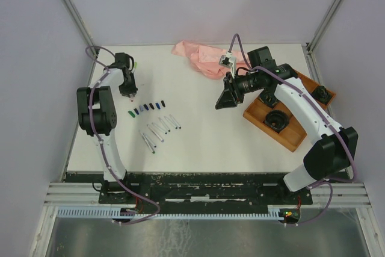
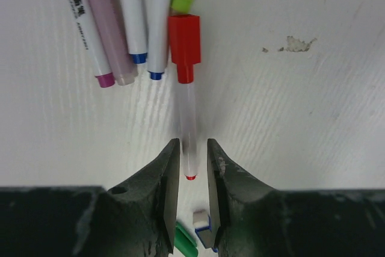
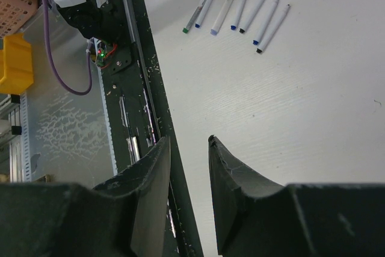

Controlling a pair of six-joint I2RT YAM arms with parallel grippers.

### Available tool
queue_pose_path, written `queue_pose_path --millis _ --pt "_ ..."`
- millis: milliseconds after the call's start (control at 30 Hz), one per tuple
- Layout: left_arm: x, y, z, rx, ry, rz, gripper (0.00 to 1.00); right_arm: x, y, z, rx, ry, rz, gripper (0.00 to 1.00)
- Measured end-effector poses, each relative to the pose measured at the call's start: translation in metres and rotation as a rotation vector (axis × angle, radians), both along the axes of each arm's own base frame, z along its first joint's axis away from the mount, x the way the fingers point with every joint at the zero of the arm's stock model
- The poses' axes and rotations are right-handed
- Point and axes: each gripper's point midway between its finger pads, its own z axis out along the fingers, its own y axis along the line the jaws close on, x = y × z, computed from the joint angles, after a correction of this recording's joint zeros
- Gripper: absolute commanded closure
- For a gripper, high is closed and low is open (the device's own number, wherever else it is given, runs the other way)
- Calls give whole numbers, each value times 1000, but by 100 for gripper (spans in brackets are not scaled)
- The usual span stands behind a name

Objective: Open the pen caps
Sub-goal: Pick up the pen from the center of the board.

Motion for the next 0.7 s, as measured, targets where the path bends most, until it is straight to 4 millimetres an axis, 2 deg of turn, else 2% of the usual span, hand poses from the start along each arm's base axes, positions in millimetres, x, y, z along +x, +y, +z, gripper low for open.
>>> queue_pose_path --millis 167,300,467,600,700 --pt "-1 -14 -7 2 22 -30 69 -1 0 1 5 2 3 61" --pt "2 -16 -7 11 22 -35 69 -1 1 2 10 5 7 61" --pt "7 -13 -7 28 25 -27 80 -1 0 2 11 5 5 61" --pt "9 -13 -7 28 29 -27 96 -1 0 2 13 6 4 61" --pt "9 -15 -6 28 34 -32 97 -1 -1 2 14 9 3 61"
